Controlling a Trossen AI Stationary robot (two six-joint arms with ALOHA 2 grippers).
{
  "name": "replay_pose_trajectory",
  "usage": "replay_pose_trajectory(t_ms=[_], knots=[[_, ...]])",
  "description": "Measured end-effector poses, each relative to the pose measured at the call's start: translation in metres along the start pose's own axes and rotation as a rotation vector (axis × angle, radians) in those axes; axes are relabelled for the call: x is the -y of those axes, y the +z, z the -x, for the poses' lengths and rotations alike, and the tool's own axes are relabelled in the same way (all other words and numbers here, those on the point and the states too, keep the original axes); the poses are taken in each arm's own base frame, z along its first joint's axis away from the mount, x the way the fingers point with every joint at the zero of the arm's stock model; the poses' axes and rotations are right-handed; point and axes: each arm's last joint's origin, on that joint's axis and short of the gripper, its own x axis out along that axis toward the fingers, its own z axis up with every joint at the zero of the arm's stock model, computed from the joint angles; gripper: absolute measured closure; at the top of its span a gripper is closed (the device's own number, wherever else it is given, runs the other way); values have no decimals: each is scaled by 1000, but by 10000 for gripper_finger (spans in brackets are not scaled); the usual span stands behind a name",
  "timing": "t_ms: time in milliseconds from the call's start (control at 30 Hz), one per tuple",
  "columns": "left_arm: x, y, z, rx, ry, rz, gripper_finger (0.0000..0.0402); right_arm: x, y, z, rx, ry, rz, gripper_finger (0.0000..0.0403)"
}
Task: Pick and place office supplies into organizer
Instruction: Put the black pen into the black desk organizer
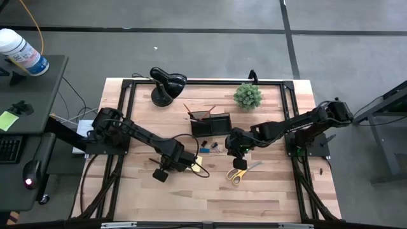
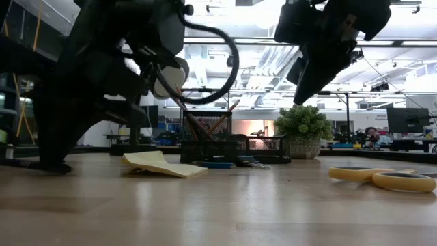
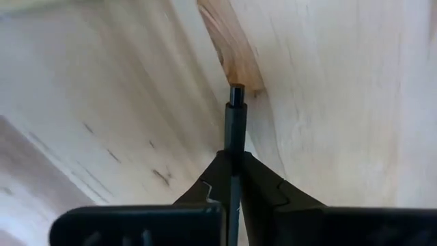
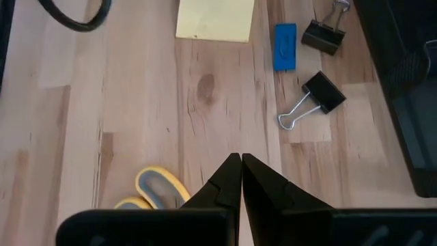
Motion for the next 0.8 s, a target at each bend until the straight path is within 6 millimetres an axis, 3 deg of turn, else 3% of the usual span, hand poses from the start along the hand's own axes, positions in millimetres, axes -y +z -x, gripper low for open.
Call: replay_pose_trajectory(t_ms=[533, 800], knots=[[-5, 15, 64, 129, 132, 14, 400, 3, -9, 3, -86, -49, -19, 392], [-31, 20, 115, 211, 273, 34, 401, 2, -14, 25, -71, -129, -11, 392]])
